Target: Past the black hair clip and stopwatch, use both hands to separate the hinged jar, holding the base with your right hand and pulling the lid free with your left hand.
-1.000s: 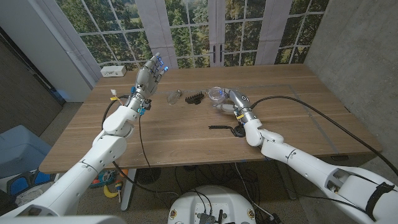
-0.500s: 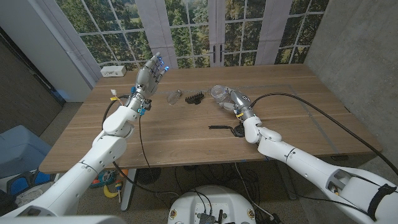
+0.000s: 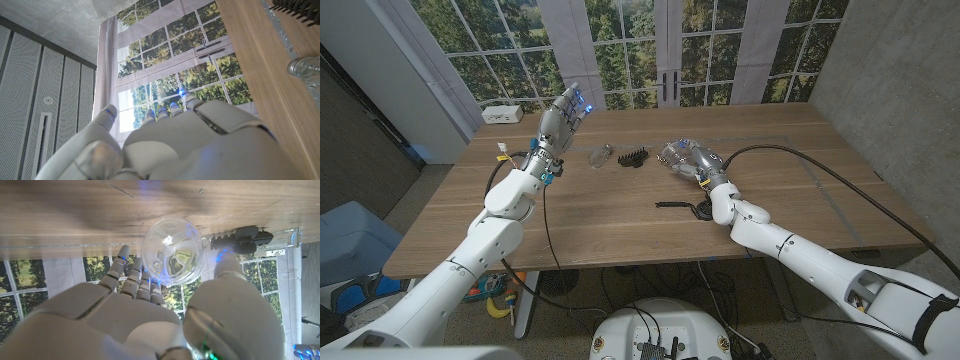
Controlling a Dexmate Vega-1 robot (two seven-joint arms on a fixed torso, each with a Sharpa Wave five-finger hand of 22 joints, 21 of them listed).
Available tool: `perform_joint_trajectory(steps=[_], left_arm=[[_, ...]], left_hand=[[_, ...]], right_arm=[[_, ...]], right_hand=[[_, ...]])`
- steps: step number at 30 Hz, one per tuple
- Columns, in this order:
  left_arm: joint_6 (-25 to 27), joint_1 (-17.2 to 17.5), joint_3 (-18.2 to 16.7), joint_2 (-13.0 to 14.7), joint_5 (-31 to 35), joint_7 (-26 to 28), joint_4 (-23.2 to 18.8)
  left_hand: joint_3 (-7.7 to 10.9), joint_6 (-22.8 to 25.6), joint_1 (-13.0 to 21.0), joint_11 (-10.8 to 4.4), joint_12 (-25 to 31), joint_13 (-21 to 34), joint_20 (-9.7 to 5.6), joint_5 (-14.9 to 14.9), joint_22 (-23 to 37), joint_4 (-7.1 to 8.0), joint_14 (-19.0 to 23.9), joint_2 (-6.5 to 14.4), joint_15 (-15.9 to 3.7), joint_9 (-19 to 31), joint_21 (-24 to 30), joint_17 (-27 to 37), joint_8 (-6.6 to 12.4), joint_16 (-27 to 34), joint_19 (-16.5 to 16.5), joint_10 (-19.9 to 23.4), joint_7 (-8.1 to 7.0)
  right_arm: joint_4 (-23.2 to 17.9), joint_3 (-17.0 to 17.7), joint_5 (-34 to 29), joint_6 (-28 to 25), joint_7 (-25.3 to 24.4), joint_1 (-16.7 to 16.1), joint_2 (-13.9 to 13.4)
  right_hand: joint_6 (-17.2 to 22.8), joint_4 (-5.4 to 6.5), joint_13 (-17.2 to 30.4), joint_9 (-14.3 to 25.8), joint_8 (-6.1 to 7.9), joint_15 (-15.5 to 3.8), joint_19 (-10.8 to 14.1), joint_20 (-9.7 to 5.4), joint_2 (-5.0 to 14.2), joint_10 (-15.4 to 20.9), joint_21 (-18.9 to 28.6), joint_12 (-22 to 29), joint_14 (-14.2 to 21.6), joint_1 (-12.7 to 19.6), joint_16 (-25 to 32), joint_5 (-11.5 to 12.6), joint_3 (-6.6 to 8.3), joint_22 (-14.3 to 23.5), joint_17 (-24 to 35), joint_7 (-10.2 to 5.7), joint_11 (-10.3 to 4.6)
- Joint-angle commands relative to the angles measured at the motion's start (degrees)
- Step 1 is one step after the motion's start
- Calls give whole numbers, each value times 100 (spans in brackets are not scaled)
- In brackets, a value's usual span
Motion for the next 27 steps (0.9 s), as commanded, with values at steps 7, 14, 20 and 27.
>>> perform_joint_trajectory(steps=[7, 14, 20, 27], left_arm=[[21, -17, 2, 14, -10, -20, 22], [14, -46, 18, -1, -16, -52, 64], [25, -59, 24, -7, -28, -60, 112], [21, -85, 35, -21, -48, -97, 164]], left_hand=[[16, -1, -34, 9, 24, 19, -6, -33, 17, -56, -172, -14, -37, -2, 15, 10, 29, 2, 23, -295, -64], [21, -9, -33, 15, 20, 19, -9, -58, 17, -86, -179, -16, -35, -1, 10, 10, 26, -1, 20, -302, -65], [25, -11, -32, 22, 18, 19, -12, -77, 18, -109, -185, -18, -35, -1, 4, 11, 26, -3, 12, -308, -69], [30, -14, -33, 19, 16, 20, -29, -99, 18, -136, -203, -19, -36, -1, 1, 12, 25, -8, 10, -314, -67]], right_arm=[[92, 569, 1135, 1609, -121, -265, -110], [288, 884, 1637, 2791, -189, -407, -67], [342, 1038, 1793, 3402, -150, -495, -63], [518, 1197, 1957, 3980, -80, -535, 36]], right_hand=[[-304, 359, -341, -53, 51, 277, -559, 214, -9, -584, -635, 27, -799, -787, -14, 129, -416, -2, -293, -57, 125], [-213, 453, -486, -74, 99, 232, -689, 245, 15, -680, -849, 50, -1008, -1008, -6, 149, -525, -4, -419, -178, 27], [61, 531, -644, -98, 176, 120, -591, 126, 157, -482, -970, 132, -928, -1166, 74, 151, -555, -3, -554, -299, -205], [500, 577, -884, -130, 247, -39, -344, -226, 330, -208, -1105, 180, -826, -1320, 110, 111, -574, -1, -788, -696, -315]])
